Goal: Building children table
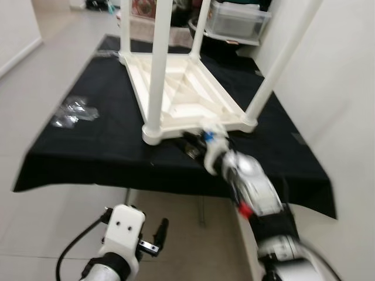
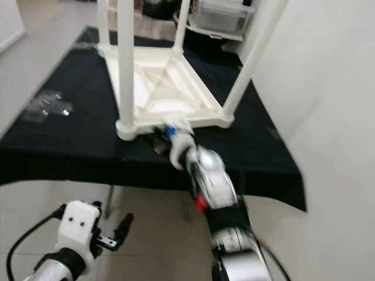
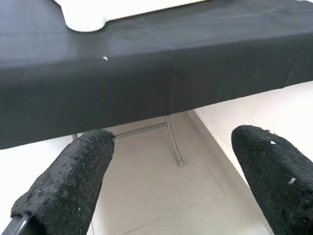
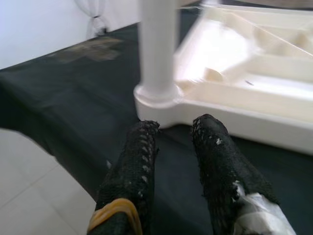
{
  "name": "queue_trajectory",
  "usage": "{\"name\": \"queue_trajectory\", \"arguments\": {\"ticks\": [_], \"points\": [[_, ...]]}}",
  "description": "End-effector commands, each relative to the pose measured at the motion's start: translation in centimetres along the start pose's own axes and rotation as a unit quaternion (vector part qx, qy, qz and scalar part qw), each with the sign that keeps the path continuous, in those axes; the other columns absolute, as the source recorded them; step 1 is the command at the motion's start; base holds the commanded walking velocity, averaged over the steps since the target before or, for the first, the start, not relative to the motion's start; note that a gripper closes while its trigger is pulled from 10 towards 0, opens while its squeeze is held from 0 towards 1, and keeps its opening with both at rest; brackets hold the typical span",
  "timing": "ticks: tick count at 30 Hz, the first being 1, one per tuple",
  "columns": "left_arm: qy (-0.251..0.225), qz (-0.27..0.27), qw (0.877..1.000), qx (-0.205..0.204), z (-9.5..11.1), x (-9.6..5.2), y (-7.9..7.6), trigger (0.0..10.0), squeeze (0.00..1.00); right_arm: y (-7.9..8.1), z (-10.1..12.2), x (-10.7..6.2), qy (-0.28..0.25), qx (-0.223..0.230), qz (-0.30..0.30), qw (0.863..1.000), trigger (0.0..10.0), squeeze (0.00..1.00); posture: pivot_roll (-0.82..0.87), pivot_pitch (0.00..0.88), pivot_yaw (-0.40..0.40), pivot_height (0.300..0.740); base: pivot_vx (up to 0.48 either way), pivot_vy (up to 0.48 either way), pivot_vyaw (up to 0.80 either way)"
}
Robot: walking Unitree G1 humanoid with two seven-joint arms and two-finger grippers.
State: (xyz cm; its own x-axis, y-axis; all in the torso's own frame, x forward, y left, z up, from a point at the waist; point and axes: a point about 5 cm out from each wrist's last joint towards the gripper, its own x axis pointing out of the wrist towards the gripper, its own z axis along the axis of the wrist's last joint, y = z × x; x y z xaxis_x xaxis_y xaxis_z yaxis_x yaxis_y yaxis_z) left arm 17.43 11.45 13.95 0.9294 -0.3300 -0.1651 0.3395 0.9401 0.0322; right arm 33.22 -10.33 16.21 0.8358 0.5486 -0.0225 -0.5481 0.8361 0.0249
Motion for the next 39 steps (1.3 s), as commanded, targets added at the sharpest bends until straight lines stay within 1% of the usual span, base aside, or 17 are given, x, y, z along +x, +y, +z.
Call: {"name": "queue_trajectory", "arguments": {"ticks": [1,2,3,5,6,8,9,11,12,14,17,19,25,29,32,33,39], "points": [[0.004,0.002,1.0,-0.001,-0.3,-0.1,-0.3,10.0,0.0,-0.6,0.4,-0.6,-0.013,0.003,-0.024,1.0,10.0,0.0,0.09,0.093,-0.181,0.74,0.0,0.0,0.0],[0.001,0.01,1.0,0.0,-0.2,-0.1,-0.2,10.0,0.0,-0.5,-0.5,-1.9,-0.013,0.008,-0.048,0.999,10.0,0.0,0.1,0.091,-0.18,0.74,0.0,0.0,0.0],[0.001,0.01,1.0,0.0,-0.2,-0.1,-0.2,10.0,0.0,-0.5,-0.5,-1.9,-0.013,0.008,-0.048,0.999,10.0,0.0,0.1,0.091,-0.18,0.74,0.0,0.0,0.0],[-0.005,0.03,1.0,0.001,0.0,-0.2,0.2,10.0,0.0,-0.4,-2.1,-4.2,0.0,0.008,-0.082,0.997,10.0,0.0,0.1,0.081,-0.176,0.74,0.0,0.0,-0.28],[-0.005,0.036,0.999,0.002,0.1,-0.1,0.4,10.0,0.0,-0.4,-2.6,-4.8,0.005,0.01,-0.095,0.995,10.0,0.0,0.1,0.081,-0.176,0.74,0.0,0.0,-0.57],[-0.005,0.036,0.999,0.002,0.1,-0.1,0.4,10.0,0.0,-0.4,-2.6,-4.8,0.005,0.01,-0.095,0.995,10.0,0.0,0.1,0.081,-0.176,0.74,0.0,0.0,-0.57],[-0.009,0.042,0.999,0.004,0.2,0.0,0.6,10.0,0.0,-0.4,-2.8,-5.3,0.01,0.008,-0.102,0.995,10.0,0.0,0.09,0.079,-0.174,0.74,0.0,0.0,-0.79],[-0.009,0.042,0.999,0.004,0.2,0.0,0.6,10.0,0.0,-0.4,-2.8,-5.3,0.01,0.008,-0.102,0.995,10.0,0.0,0.09,0.079,-0.174,0.74,0.0,0.0,-0.79],[-0.014,0.051,0.999,0.008,0.4,0.1,1.0,10.0,0.0,-0.4,-2.8,-5.5,0.006,0.011,-0.109,0.994,10.0,0.0,0.09,0.078,-0.173,0.74,0.0,0.0,0.0],[-0.014,0.051,0.999,0.008,0.4,0.1,1.0,10.0,0.0,-0.4,-2.8,-5.5,0.006,0.011,-0.109,0.994,10.0,0.0,0.09,0.078,-0.173,0.74,0.0,0.0,0.0],[-0.027,0.072,0.997,0.014,0.9,0.5,1.9,10.0,0.0,-0.7,-2.5,-5.1,0.001,0.012,-0.118,0.993,10.0,0.0,0.1,0.076,-0.174,0.74,0.0,0.0,0.0],[-0.031,0.082,0.996,0.018,1.2,0.6,2.3,10.0,0.0,-1.2,-2.5,-4.6,0.007,0.011,-0.127,0.992,10.0,0.0,0.1,0.086,-0.179,0.74,0.0,0.343,0.0],[-0.028,0.081,0.996,0.02,1.1,0.5,2.3,10.0,0.0,-1.3,-2.1,-4.7,0.007,0.011,-0.135,0.991,10.0,0.0,0.1,0.092,-0.178,0.74,0.0,0.472,0.0],[-0.026,0.084,0.996,0.019,1.1,0.5,2.3,10.0,0.0,-1.2,-1.9,-4.7,0.004,0.017,-0.138,0.99,10.0,0.0,0.1,0.094,-0.179,0.74,0.0,0.48,0.0],[-0.025,0.089,0.996,0.021,1.1,0.6,2.3,10.0,0.0,-0.3,-1.6,-5.1,-0.004,0.031,-0.133,0.991,10.0,0.0,0.1,0.102,-0.177,0.74,0.0,0.425,0.0],[-0.025,0.089,0.996,0.021,1.1,0.6,2.3,10.0,0.0,-0.3,-1.6,-5.1,-0.004,0.031,-0.133,0.991,10.0,0.0,0.1,0.102,-0.177,0.74,0.0,0.315,0.0],[-0.029,0.095,0.994,0.034,1.3,0.8,2.7,10.0,0.0,-0.1,-1.8,-5.4,-0.004,0.03,-0.14,0.99,10.0,0.0,0.1,0.103,-0.174,0.74,0.0,0.0,0.0]]}}
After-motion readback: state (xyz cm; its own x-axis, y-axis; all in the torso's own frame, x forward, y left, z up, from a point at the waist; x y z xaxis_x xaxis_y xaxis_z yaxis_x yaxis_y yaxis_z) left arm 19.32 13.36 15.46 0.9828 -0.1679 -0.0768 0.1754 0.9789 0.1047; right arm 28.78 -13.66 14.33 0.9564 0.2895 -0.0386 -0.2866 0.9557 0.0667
